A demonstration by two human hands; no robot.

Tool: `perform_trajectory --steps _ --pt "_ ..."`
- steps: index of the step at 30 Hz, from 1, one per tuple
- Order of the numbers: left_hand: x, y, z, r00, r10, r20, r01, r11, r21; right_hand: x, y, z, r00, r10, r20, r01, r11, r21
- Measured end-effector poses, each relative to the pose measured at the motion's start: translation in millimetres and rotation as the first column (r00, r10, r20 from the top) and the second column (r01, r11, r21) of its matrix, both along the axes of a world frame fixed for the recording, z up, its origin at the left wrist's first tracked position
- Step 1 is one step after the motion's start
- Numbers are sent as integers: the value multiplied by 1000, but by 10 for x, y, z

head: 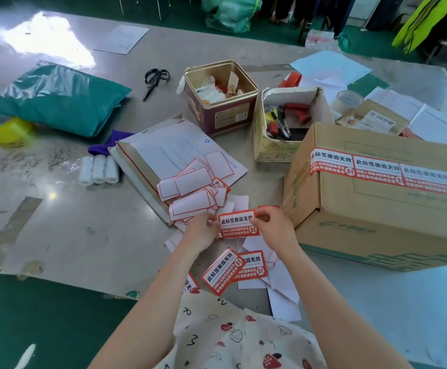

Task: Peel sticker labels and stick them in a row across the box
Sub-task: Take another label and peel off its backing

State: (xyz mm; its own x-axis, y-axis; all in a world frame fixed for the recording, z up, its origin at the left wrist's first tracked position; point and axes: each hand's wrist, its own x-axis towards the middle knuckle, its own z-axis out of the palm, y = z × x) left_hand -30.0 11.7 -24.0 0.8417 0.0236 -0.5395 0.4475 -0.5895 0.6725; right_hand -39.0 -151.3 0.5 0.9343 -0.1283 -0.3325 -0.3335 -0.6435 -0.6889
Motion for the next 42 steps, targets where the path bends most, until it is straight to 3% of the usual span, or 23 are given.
perform_trajectory --steps 6,12,18,23,30,42 --pt "221 0 285 986 72 154 -54 992 -115 137 55 409 990 50 135 -61 995 81" --pt "445 -117 797 929 132 347 -76 983 -169 287 -25 932 949 98 300 -101 995 -5" --pt "455 -390 1344 852 201 483 -80 963 -259 277 -351 1274 901 11 433 -27 999 31" --pt "383 -660 1531 838 28 545 119 965 -234 216 -782 1316 887 -108 449 71 993 98" --pt "299 -1166 1639 835 -191 516 330 924 -192 110 -1375 1347 843 -223 489 166 973 159" --pt "184 -1723 1741 801 -433 414 548 809 -213 -39 -1960 1367 804 -299 514 240 954 180"
